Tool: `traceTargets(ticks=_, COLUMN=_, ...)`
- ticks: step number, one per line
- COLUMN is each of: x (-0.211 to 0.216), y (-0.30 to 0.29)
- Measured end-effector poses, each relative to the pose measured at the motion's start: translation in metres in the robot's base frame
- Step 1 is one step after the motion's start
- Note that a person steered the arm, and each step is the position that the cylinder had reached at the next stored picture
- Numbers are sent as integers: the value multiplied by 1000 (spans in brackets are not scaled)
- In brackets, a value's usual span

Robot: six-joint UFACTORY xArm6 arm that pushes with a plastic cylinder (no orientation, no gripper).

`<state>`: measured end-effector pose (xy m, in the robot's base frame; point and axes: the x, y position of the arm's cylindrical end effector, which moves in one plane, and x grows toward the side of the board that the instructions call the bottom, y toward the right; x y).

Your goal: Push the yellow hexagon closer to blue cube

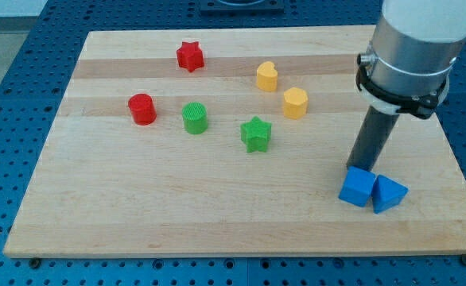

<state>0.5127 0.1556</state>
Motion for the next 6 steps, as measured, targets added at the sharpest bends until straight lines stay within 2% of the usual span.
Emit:
traceTargets(ticks=2, x=-115, y=16)
traceTargets(ticks=3, x=-151, y=-40)
traceTargets(ticks=4, x=-135, y=-105)
traceTargets(ticks=5, x=-57, y=-94)
traceTargets(ticks=6, x=-16, y=-71)
